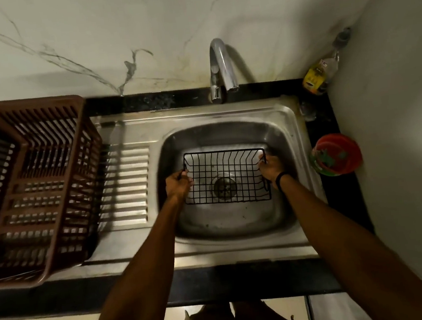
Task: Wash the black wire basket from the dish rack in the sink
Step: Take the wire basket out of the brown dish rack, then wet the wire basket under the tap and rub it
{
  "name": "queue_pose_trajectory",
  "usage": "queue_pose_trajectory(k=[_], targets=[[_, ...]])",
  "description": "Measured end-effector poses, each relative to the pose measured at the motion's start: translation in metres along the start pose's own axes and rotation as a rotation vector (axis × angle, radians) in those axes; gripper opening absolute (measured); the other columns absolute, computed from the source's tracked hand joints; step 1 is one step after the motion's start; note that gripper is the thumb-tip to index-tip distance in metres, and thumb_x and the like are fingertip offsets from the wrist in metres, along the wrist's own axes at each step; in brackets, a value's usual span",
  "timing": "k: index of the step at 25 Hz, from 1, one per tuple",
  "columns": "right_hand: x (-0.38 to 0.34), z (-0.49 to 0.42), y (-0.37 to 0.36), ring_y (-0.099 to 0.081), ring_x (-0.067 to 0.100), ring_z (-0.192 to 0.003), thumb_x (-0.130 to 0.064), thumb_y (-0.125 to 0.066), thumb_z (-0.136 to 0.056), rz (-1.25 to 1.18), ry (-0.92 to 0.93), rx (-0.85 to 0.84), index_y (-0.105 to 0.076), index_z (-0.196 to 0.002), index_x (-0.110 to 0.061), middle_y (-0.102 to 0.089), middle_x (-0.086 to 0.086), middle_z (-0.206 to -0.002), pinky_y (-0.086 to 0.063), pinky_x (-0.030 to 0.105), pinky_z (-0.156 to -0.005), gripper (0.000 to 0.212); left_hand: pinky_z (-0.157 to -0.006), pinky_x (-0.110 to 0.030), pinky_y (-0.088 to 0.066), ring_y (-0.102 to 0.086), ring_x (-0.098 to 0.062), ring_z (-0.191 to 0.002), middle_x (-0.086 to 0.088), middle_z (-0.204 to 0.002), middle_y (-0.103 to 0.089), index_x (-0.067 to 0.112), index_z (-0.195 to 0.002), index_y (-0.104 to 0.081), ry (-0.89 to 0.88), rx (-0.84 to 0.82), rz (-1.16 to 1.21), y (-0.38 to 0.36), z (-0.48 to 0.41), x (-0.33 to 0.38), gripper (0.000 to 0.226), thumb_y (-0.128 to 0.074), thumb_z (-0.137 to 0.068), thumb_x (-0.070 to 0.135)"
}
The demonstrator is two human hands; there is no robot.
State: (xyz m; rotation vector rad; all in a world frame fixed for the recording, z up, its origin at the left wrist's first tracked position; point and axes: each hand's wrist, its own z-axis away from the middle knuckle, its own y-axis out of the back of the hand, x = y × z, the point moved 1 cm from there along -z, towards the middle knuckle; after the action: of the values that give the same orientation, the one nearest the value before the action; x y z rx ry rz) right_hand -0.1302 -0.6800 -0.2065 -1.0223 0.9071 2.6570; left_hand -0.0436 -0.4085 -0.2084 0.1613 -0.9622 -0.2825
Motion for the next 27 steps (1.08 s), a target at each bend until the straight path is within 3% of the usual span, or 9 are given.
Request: queue_pose_trajectory(k=[2,5,8,12,19,24,27], targets=[[0.010,-0.017,-0.008,-0.065,0.035,-0.102,-0.013,-0.049,-0.097,0.036,-0.020,0.012,-0.067,-0.112,-0.009,-0.064,0.010,-0.102,-0.055,0.051,-0.089,0.023,-0.062,-0.024,-0.056,-0.062,-0.014,-0.068,-0.002,-0.075,-0.063,-0.003,-0.117,-0.067,0.022,0.010,-0.018,-0.006,-0.012,-0.006,0.025,-0.052,-0.105,0.013],[0.019,-0.034,-0.017,-0.064,0.037,-0.101,-0.012,-0.051,-0.096,0.078,-0.016,0.031,-0.066,-0.107,-0.004,-0.066,0.018,-0.107,-0.055,0.052,-0.088,0.020,-0.085,-0.048,-0.058,-0.063,-0.018,-0.070,-0.004,-0.077,-0.064,-0.003,-0.119,-0.068,0.054,0.019,-0.005,-0.011,-0.029,-0.017,0.027,-0.055,-0.103,0.014],[0.019,-0.033,-0.021,-0.063,0.034,-0.105,-0.016,-0.051,-0.098,0.099,-0.029,0.027,-0.064,-0.116,-0.006,-0.063,0.017,-0.117,-0.054,0.050,-0.091,0.024,-0.088,-0.045,-0.057,-0.064,-0.024,-0.079,-0.009,-0.084,-0.065,-0.002,-0.118,-0.069,0.054,0.044,-0.001,-0.013,-0.031,-0.020,0.025,-0.055,-0.104,0.013],[0.022,-0.036,-0.026,-0.064,0.033,-0.105,-0.019,-0.051,-0.098,0.103,-0.060,0.025,-0.064,-0.119,-0.013,-0.063,0.014,-0.120,-0.055,0.049,-0.089,0.025,-0.086,-0.041,-0.056,-0.061,-0.020,-0.075,-0.009,-0.084,-0.064,-0.002,-0.118,-0.067,0.050,0.056,0.037,-0.014,-0.032,-0.025,0.023,-0.053,-0.104,0.009],[0.013,-0.026,-0.026,-0.060,0.035,-0.112,-0.016,-0.050,-0.100,0.133,-0.006,0.063,-0.064,-0.120,-0.006,-0.063,0.017,-0.123,-0.051,0.047,-0.096,0.027,-0.070,-0.026,-0.053,-0.059,-0.014,-0.071,-0.005,-0.082,-0.064,0.002,-0.118,-0.067,0.025,0.066,0.013,-0.015,-0.035,-0.031,0.021,-0.052,-0.104,0.007],[0.011,-0.020,-0.029,-0.056,0.035,-0.118,-0.015,-0.048,-0.101,0.189,0.018,0.097,-0.063,-0.122,-0.003,-0.062,0.018,-0.126,-0.047,0.040,-0.100,0.028,-0.075,-0.035,-0.056,-0.058,-0.014,-0.067,-0.001,-0.074,-0.063,0.003,-0.120,-0.069,0.046,0.061,-0.026,-0.013,-0.042,-0.038,0.024,-0.052,-0.103,0.008],[0.009,-0.016,-0.031,-0.056,0.034,-0.118,-0.017,-0.047,-0.102,0.191,-0.003,0.092,-0.062,-0.122,-0.004,-0.060,0.018,-0.128,-0.046,0.039,-0.098,0.028,-0.068,-0.033,-0.054,-0.060,-0.017,-0.069,-0.006,-0.079,-0.066,0.004,-0.118,-0.070,0.060,0.030,-0.060,-0.009,-0.041,-0.043,0.023,-0.055,-0.101,0.008]])
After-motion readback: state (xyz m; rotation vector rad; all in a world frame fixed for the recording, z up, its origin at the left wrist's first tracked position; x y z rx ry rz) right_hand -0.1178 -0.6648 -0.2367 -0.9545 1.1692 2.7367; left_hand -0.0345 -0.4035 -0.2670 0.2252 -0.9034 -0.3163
